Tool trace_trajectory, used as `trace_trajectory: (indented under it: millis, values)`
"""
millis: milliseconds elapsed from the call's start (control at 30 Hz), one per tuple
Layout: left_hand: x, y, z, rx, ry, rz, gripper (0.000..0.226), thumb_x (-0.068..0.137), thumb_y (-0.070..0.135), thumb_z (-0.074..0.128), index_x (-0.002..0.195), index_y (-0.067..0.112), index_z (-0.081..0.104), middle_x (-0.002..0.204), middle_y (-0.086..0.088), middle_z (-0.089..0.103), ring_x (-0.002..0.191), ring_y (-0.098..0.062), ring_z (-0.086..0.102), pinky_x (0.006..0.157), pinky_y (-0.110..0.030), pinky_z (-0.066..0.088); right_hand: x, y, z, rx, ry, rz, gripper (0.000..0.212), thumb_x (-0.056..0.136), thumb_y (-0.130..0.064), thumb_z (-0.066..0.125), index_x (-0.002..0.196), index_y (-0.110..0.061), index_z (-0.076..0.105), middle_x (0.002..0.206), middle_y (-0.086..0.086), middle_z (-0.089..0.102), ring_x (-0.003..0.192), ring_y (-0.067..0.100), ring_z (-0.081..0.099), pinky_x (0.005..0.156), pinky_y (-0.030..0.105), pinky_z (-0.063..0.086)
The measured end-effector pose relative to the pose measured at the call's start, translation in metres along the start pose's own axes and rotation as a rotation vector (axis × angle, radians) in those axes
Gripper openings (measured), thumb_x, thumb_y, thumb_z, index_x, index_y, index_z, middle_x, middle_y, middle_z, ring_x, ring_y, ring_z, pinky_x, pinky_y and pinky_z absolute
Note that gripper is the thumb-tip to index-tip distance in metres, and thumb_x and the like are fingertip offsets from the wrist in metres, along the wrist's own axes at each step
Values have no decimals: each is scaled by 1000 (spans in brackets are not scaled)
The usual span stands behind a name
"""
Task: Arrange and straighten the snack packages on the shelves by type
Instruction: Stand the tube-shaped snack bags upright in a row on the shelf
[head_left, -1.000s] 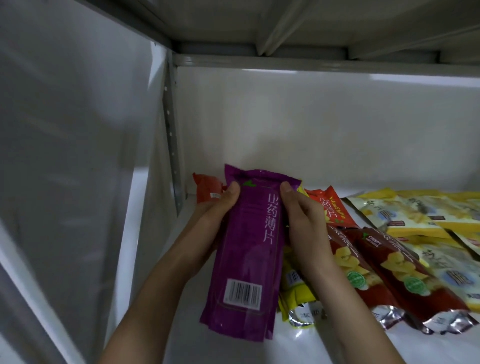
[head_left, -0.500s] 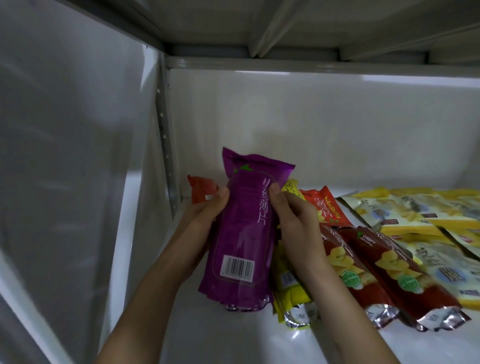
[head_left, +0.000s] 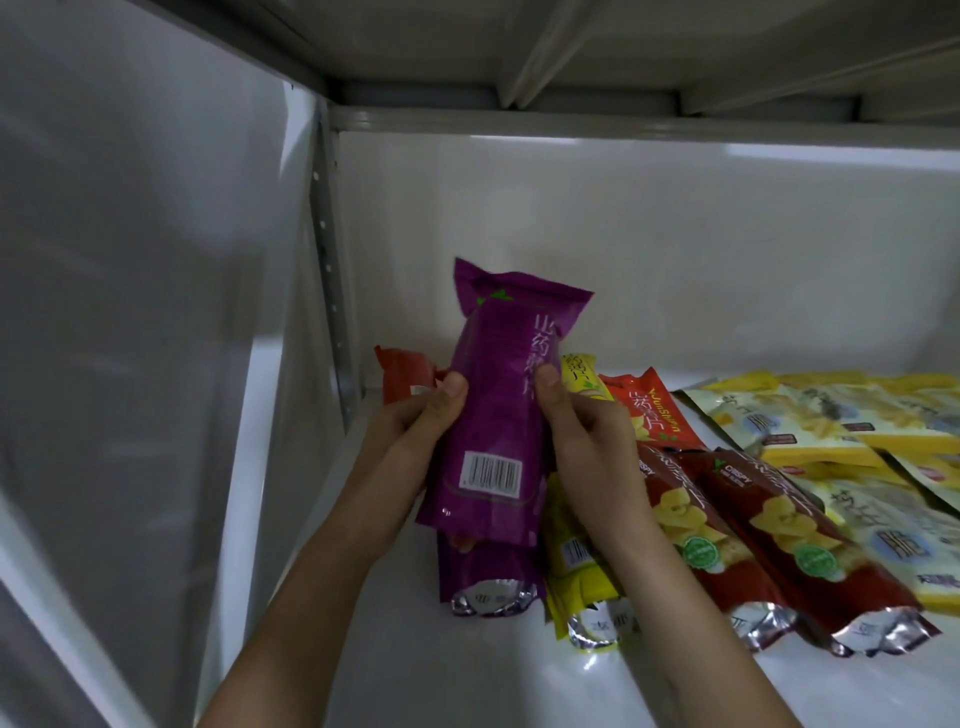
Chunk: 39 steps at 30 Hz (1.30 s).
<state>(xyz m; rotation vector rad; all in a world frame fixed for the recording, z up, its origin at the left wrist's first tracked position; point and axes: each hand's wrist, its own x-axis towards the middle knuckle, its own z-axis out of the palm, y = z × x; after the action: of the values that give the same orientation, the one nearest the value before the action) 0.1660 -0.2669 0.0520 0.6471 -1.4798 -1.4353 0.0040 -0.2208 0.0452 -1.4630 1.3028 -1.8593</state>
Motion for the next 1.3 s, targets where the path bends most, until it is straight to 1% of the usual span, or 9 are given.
trace_trajectory:
  millis: [67, 133, 233, 400, 533, 733, 900, 1100, 1300]
  values:
    - [-1, 0, 2, 42, -15, 0, 54, 84, 56, 67, 116, 13, 74, 109, -9, 80, 100, -29, 78, 88, -40, 63, 0, -2, -2, 13, 31, -6, 63, 88, -59, 54, 56, -5, 53, 53, 0, 58, 49, 13, 55, 51, 25, 42]
    - [-2, -2, 3, 51, 18, 39, 52, 81, 51, 69, 116, 14, 74, 106, -7, 80, 98, -29, 78, 84, -38, 65, 1, -3, -3, 81, -6, 50, 60, 86, -59, 53, 75, -2, 71, 71, 3, 75, 67, 19, 73, 59, 24, 54]
    - [-2, -2, 4, 22, 91, 94, 40, 83, 44, 66, 113, 19, 75, 103, -6, 81, 92, -28, 79, 74, -37, 66, -2, -6, -4, 93, -128, 131, 59, 86, -56, 55, 100, -2, 76, 93, 5, 81, 88, 21, 78, 71, 22, 59]
    - [0, -2, 6, 17, 102, 94, 40, 83, 52, 68, 114, 26, 74, 105, -3, 81, 95, -24, 79, 78, -36, 65, -2, 3, -1, -53, -91, 94, 59, 87, -59, 66, 99, -2, 76, 94, 11, 80, 89, 30, 77, 83, 59, 62]
    - [0, -5, 7, 34, 27, 64, 44, 85, 49, 74, 119, 22, 74, 110, -1, 80, 101, -22, 77, 84, -33, 62, 2, 4, 0, -95, 13, 37, 90, 79, -84, 62, 94, 4, 72, 87, 19, 76, 82, 42, 74, 71, 66, 58]
    - [1, -6, 8, 33, 23, 122, 37, 85, 32, 70, 120, 21, 73, 108, 0, 80, 99, -21, 78, 81, -30, 64, 2, 1, -2, 14, -51, 109, 75, 86, -71, 67, 106, 1, 73, 101, 17, 78, 98, 37, 75, 89, 59, 60]
    - [3, -7, 7, -18, 45, 113, 40, 86, 40, 71, 122, 23, 73, 113, -2, 79, 105, -23, 77, 88, -37, 62, 0, 3, -4, 6, -130, 110, 35, 96, -36, 70, 118, -10, 76, 107, 6, 80, 102, 26, 77, 93, 55, 61]
    - [6, -9, 9, -82, 49, 95, 47, 84, 44, 69, 125, 21, 71, 117, -5, 78, 108, -25, 76, 92, -40, 58, -1, 2, 0, -10, -121, 98, 41, 91, -49, 75, 112, -14, 78, 102, 4, 81, 98, 25, 78, 89, 57, 61]
    - [7, -11, 4, -199, 7, 31, 30, 87, 27, 66, 113, 18, 77, 113, -8, 79, 99, -22, 77, 80, -28, 63, 0, -4, -4, 197, -130, 147, 41, 97, -43, 55, 111, -12, 76, 109, 3, 80, 105, 20, 76, 93, 35, 62]
